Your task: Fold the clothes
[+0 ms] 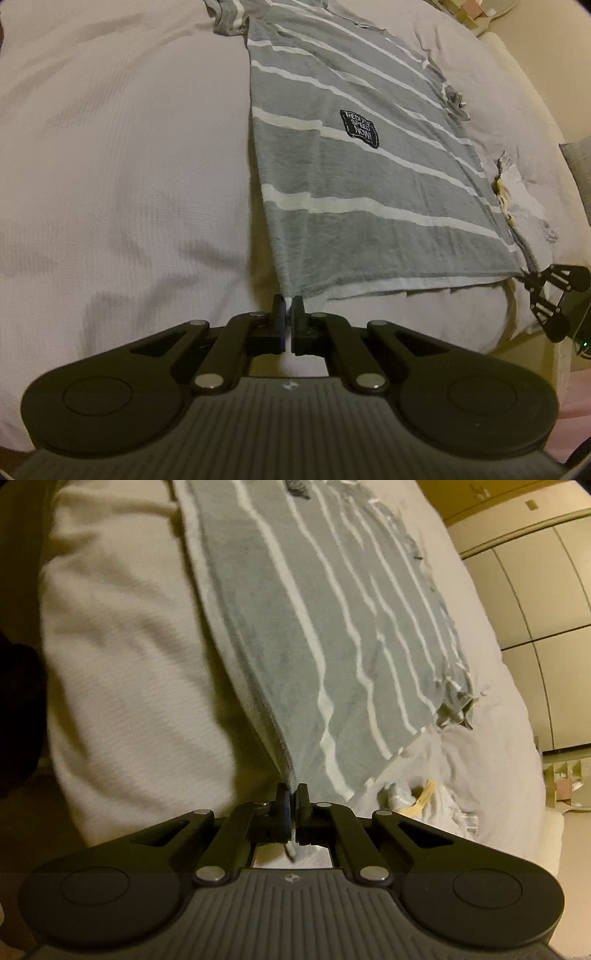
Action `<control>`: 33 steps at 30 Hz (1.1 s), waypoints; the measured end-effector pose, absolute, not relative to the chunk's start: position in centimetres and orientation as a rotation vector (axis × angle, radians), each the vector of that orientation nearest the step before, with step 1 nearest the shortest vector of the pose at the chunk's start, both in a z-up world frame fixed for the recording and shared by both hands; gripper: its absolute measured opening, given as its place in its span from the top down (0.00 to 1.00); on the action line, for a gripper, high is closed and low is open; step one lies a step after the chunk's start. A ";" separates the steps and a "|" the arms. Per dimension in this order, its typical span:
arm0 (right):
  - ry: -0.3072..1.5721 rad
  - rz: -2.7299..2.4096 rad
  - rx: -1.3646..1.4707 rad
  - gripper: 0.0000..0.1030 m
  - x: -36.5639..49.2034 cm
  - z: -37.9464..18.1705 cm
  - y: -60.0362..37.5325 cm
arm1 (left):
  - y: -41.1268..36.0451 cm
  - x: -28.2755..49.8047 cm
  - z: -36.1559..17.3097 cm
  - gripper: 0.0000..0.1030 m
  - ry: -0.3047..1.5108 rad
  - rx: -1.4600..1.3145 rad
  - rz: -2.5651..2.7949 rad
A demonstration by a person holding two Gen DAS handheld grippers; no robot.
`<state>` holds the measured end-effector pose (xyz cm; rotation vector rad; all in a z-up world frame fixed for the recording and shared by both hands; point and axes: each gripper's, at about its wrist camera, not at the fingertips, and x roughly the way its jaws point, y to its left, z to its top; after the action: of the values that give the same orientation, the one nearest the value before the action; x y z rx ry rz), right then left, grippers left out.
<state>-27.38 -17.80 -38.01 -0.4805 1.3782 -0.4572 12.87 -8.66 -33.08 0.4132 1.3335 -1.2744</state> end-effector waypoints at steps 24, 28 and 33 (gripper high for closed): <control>1.410 -0.471 -0.380 1.00 -27.6 -37.2 -18.2 | -9.4 15.9 -33.6 1.00 1.452 0.417 -1.263; 1.449 -0.439 -0.382 0.93 -27.0 -38.5 -18.1 | -10.5 15.5 -33.8 0.99 1.446 0.483 -1.266; 1.463 -0.530 -0.302 0.90 -27.5 -35.9 -19.7 | -11.1 16.8 -31.9 0.94 1.375 0.574 -1.247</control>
<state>-27.49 -19.73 -35.86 -0.3018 1.4631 -0.5302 16.80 -11.09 -31.90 0.5739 1.3745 -1.2472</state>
